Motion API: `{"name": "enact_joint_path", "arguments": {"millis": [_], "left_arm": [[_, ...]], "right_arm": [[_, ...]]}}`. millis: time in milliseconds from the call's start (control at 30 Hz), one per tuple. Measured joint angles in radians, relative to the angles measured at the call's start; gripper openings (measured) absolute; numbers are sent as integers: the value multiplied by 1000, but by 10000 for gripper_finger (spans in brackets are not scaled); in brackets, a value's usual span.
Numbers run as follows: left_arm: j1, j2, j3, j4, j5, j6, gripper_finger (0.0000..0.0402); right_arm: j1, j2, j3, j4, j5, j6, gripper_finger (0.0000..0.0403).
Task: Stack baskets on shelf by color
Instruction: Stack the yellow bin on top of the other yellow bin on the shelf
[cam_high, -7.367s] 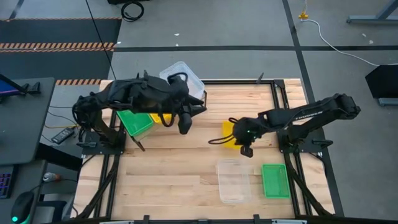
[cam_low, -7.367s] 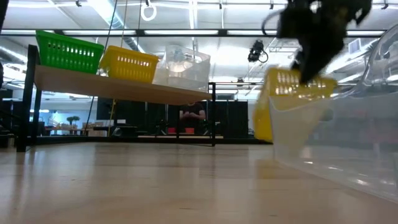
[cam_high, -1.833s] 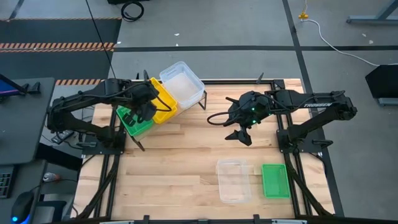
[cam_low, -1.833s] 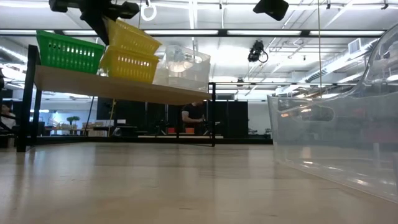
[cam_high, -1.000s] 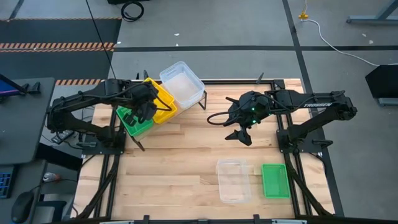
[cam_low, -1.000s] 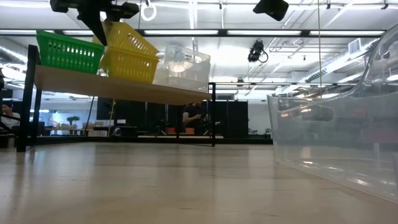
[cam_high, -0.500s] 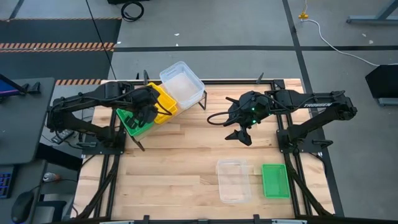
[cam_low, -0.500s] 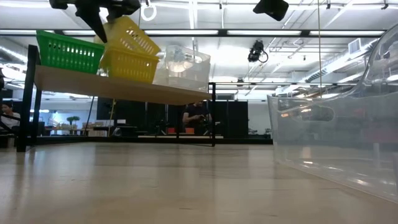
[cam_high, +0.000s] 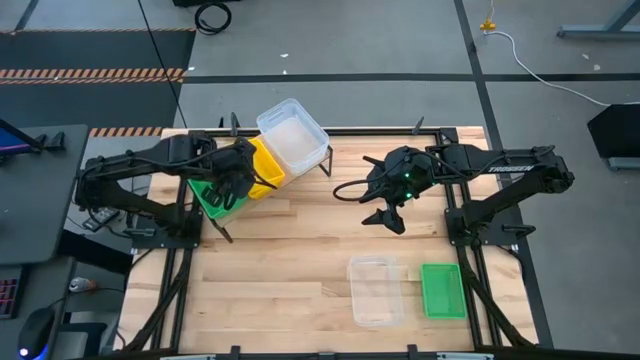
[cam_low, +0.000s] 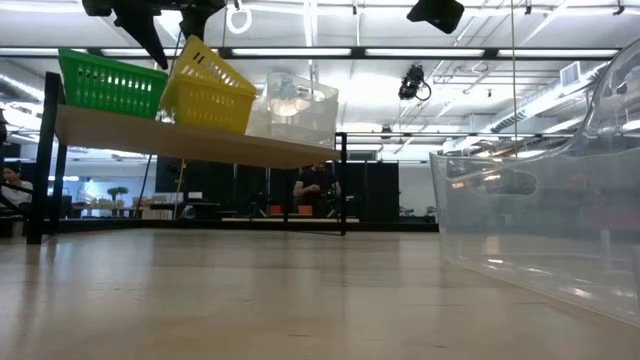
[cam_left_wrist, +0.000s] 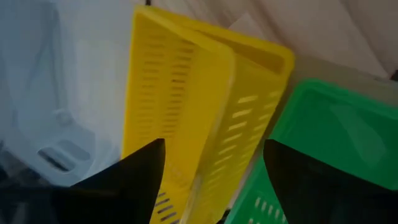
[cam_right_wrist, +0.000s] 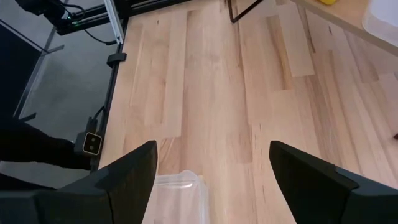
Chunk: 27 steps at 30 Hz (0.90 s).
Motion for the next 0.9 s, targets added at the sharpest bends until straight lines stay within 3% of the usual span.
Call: {"name": "enact_joint_path", "arguments": {"millis": [300, 433, 700, 900], "left_arm": [[-89, 0, 5, -3, -106, -126, 266], [-135, 0, 60, 15, -107, -130, 253], [-160, 0, 98, -13, 35, -205, 243], [-151, 22, 98, -18, 41, -204, 237]], "right_arm": [[0, 0, 0, -1, 0, -17, 314], [0, 0, 0, -1, 0, -17, 314], [0, 0, 0, -2, 0, -24, 314], [0, 0, 0, -2, 0, -24, 314]]}}
